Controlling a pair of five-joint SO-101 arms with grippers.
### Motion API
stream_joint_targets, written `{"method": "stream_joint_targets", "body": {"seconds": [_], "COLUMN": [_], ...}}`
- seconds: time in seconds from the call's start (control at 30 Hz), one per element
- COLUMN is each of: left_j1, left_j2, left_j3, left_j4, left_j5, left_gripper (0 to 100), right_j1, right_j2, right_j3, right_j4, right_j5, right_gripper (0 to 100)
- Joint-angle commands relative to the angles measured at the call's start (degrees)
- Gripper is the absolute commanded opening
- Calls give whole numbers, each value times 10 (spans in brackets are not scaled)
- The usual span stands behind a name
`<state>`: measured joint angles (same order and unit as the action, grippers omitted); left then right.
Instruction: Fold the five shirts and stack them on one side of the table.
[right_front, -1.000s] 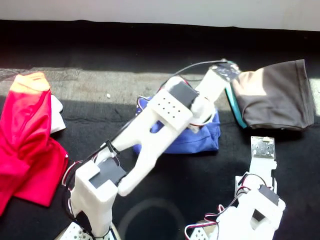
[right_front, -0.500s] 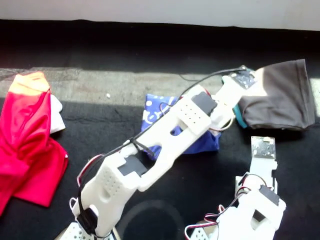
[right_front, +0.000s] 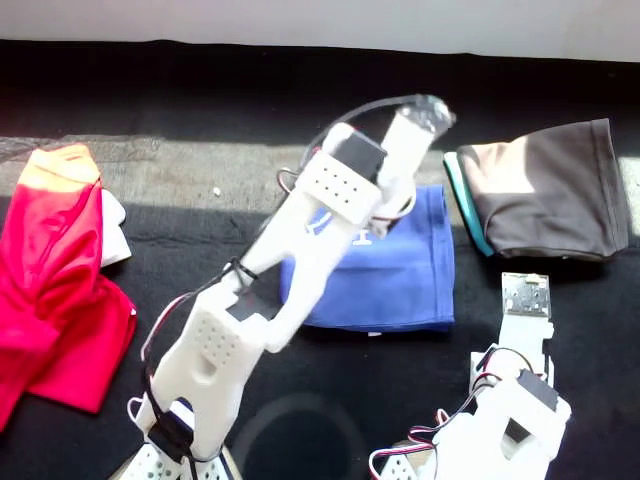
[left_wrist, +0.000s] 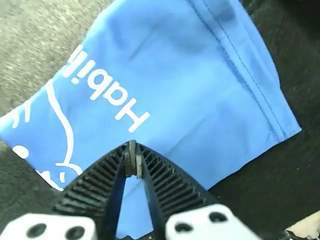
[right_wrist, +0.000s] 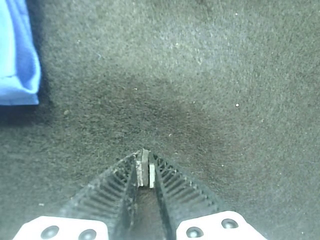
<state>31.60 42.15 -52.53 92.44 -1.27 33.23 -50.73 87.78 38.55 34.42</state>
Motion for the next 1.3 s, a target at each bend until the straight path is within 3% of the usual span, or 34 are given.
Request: {"method": "stream_joint_targets", "body": {"seconds": [0.0,0.33,0.63,0.83,1.1,1.27], "left_j1": [9,25,1,3,-2,-12], "left_j2": [20,73,76,102,178,158], "left_j3": [-1,-2,-36,-39,-40,-79], "left_j4": [1,-164,-190,-287,-382,-378], "left_j5": [4,4,4,4,4,5], "left_gripper": [10,13,14,107,111,111], "right_j1": [6,6,6,6,6,6], "right_j2": [0,0,0,0,0,0], "right_j3": [17,17,17,17,17,17], "right_j4": [-14,-14,-14,-14,-14,-14], "right_j5": [3,3,3,3,3,3], "right_gripper": [6,6,6,6,6,6]}}
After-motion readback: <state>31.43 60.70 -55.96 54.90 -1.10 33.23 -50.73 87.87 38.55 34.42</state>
